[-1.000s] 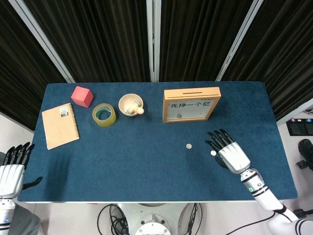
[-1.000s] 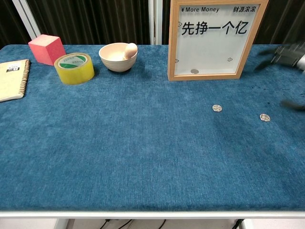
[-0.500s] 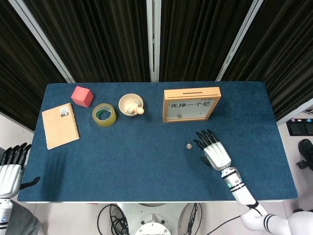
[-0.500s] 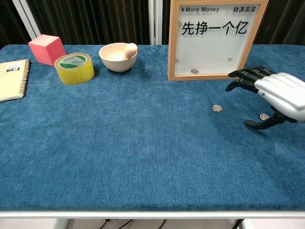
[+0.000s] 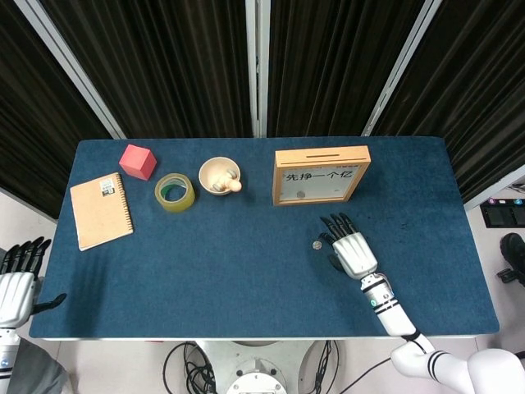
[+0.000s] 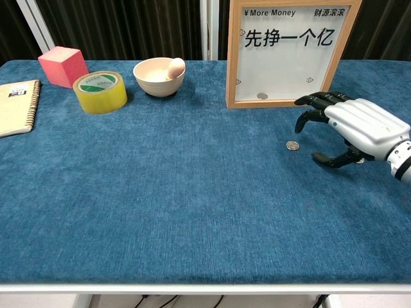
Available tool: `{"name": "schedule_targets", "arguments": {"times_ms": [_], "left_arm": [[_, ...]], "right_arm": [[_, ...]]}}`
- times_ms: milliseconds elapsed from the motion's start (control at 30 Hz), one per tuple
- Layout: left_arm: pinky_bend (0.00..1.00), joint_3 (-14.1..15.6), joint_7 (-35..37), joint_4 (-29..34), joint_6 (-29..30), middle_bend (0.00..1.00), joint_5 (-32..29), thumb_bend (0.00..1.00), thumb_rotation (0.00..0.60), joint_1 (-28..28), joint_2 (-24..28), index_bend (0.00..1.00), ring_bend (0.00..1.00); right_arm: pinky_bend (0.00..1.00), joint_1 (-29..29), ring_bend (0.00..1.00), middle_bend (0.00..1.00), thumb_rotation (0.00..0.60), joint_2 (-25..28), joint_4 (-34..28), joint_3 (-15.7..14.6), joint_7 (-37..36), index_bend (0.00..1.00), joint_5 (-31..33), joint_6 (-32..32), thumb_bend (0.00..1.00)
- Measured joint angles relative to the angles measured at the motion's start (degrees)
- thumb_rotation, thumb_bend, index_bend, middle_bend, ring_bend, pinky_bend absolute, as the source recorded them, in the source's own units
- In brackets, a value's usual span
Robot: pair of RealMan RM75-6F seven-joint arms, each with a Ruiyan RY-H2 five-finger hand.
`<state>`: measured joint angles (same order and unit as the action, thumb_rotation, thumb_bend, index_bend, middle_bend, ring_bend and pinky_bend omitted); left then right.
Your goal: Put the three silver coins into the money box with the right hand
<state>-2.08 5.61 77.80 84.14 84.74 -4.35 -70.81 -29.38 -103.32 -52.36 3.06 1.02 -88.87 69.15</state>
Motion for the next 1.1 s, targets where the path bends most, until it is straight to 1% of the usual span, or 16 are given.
{"name": "schedule_targets", "arguments": {"times_ms": [100, 200, 300, 367, 500, 633, 767, 1100], "left_arm": [[0.00, -0.05, 0.42, -0.43, -0.16, 0.04, -0.08, 0.04, 0.600, -0.07, -0.10, 0.04, 0.00], [0.00, -0.10, 0.72, -0.60, -0.19, 0.04, -0.11, 0.04, 0.600, -0.11, -0.15, 0.04, 0.00], [0.00, -0.14, 0.75, -0.69, -0.27, 0.04, -0.11, 0.04, 0.600, -0.18, -0.14, 0.04, 0.00], [0.00, -0.19, 0.73, -0.73, -0.35, 0.04, -0.14, 0.04, 0.600, -0.25, -0.17, 0.04, 0.00], [0.00, -0.24, 0.74, -0.79, -0.53, 0.04, -0.20, 0.04, 0.600, -0.38, -0.23, 0.04, 0.00], [0.00, -0.29, 0.79, -0.93, -0.79, 0.04, -0.27, 0.04, 0.600, -0.54, -0.25, 0.04, 0.00], [0.00, -0.27, 0.78, -0.95, -0.90, 0.04, -0.24, 0.04, 0.600, -0.63, -0.21, 0.04, 0.00], [0.00, -0.36, 1.27, -1.28, -1.09, 0.04, -0.48, 0.04, 0.600, -0.71, -0.25, 0.04, 0.00]], "right_arm": [[0.00, -0.42, 0.00, 0.09, 0.600, -0.13, 0.00, 0.15, 0.01, 0.35, 0.24, -0.87, 0.30], [0.00, -0.79, 0.00, 0.09, 0.600, 0.00, -0.74, 0.36, -0.10, 0.32, 0.83, -2.19, 0.29], [0.00, -1.24, 0.00, 0.09, 0.600, 0.62, -2.66, 0.83, -0.17, 0.31, 1.74, -3.67, 0.21], [0.00, -1.60, 0.00, 0.09, 0.600, 1.28, -4.28, 1.29, 0.13, 0.31, 2.38, -4.50, 0.18], [0.00, -2.08, 0.00, 0.09, 0.600, 2.49, -6.67, 1.91, 1.75, 0.30, 3.53, -5.83, 0.20], [0.00, -2.24, 0.00, 0.08, 0.600, 3.83, -9.29, 2.30, 2.75, 0.26, 5.27, -7.75, 0.21], [0.00, -2.43, 0.00, 0.08, 0.600, 5.03, -11.38, 2.77, 3.70, 0.25, 7.07, -9.48, 0.21], [0.00, -2.63, 0.00, 0.08, 0.600, 4.87, -11.66, 2.78, 3.99, 0.37, 7.54, -9.51, 0.22]]}}
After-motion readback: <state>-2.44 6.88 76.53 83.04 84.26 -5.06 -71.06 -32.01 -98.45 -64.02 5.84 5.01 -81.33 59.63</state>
